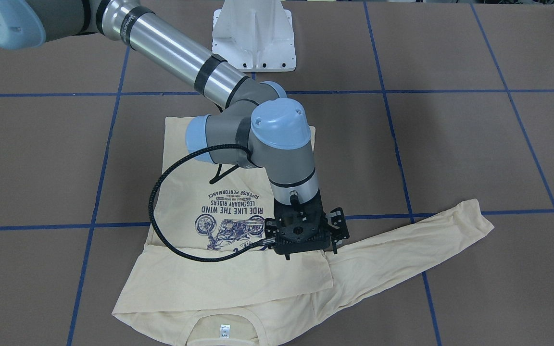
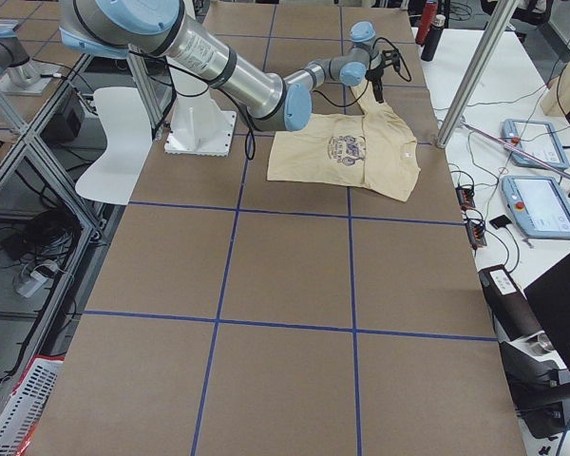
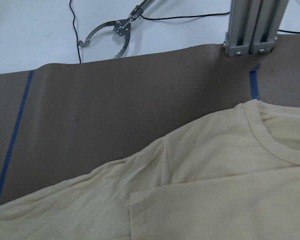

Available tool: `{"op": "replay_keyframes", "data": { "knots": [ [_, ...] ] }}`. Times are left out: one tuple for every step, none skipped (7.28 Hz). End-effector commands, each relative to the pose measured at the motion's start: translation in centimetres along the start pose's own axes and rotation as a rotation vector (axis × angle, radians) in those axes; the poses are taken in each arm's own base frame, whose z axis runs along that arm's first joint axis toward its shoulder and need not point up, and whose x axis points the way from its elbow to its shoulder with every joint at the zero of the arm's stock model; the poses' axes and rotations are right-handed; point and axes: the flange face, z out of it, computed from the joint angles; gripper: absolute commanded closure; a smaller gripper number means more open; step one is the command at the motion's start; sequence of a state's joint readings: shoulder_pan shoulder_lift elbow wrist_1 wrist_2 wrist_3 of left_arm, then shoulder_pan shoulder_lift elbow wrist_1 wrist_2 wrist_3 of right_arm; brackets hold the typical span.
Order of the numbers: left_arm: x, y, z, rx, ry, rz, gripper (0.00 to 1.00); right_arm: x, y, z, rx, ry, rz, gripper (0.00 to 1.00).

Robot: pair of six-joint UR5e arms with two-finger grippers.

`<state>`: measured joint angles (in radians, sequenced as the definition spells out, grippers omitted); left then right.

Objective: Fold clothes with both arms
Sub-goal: 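Lay the sleeve down across the shirt body and release it, then raise the right gripper away while the left gripper approaches the other sleeve cuff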

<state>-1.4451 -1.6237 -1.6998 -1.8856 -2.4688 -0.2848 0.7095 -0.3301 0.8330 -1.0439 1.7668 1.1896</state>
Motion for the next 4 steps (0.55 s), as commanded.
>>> {"op": "replay_keyframes", "data": {
  "knots": [
    [3.8, -0.9, 3.8, 0.046, -0.051, -0.108, 0.0, 6.2, -1.7, -3.4, -0.119, 0.093, 0.052, 0.01],
    [7.1, -0.4, 7.7, 0.075, -0.09, -0.147, 0.0, 10.3, -0.9, -4.5, -0.154, 0.131, 0.039, 0.01],
    [9.6, 0.4, 11.1, 0.076, -0.125, -0.198, 0.0, 13.7, -0.4, -5.9, -0.177, 0.171, 0.008, 0.01],
    [11.6, 0.6, 14.4, 0.103, -0.172, -0.229, 0.0, 16.2, -1.1, -7.9, -0.201, 0.2, 0.017, 0.01]
  ]
}}
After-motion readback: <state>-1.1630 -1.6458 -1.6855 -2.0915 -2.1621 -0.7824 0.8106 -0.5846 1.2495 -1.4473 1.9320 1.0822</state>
